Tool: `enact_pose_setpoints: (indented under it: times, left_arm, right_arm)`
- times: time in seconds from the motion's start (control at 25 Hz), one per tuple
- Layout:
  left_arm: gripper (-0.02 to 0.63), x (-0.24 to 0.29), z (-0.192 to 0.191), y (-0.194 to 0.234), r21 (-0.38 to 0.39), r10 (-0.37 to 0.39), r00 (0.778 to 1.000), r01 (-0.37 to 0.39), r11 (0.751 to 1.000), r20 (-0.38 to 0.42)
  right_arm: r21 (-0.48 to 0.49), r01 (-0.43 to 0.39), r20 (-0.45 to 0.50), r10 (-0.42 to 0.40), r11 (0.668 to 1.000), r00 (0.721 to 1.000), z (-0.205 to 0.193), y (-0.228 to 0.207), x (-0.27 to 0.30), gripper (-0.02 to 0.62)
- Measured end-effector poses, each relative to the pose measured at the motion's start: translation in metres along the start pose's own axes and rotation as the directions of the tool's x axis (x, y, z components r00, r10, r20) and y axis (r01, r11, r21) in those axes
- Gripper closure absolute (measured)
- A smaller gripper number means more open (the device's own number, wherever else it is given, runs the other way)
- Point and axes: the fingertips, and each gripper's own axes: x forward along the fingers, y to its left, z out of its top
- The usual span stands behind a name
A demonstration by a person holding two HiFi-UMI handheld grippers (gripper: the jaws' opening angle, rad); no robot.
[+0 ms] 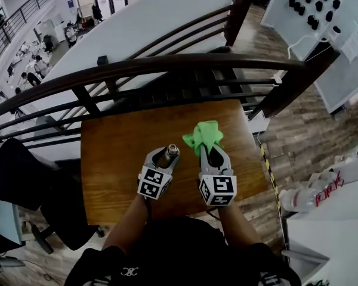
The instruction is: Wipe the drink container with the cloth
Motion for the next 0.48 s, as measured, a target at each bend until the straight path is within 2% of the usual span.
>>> enact_pose_setpoints:
  times: [0.12,0.2,0.32,0.48]
  left_arm:
    - [0.375,0.014,-0.026,-0.001,0.000,-0.011,0.998,0.011,1.000,-0.060]
    - [0.367,0.022,-0.043,0.004,-0.012,0.007,0.996,-0.008,1.000,-0.093]
    - [0.336,0.030,-0.056,0.007,-0.027,0.036,0.993,-0.039,0.999,-0.115]
    - [0.327,0.041,-0.068,0.009,-0.039,0.050,0.989,-0.056,0.998,-0.136]
  right_arm:
    - [-0.004,0.016,-0.016,-0.016,1.000,1.000,-0.004,-0.007,-0.004,0.551]
    - [-0.004,0.029,-0.028,-0.029,1.000,0.999,-0.008,-0.013,-0.006,0.551]
    - [-0.002,0.046,-0.048,-0.046,0.999,0.998,-0.015,-0.022,-0.010,0.551]
    - [-0.004,0.064,-0.066,-0.064,0.998,0.996,-0.021,-0.030,-0.018,0.551]
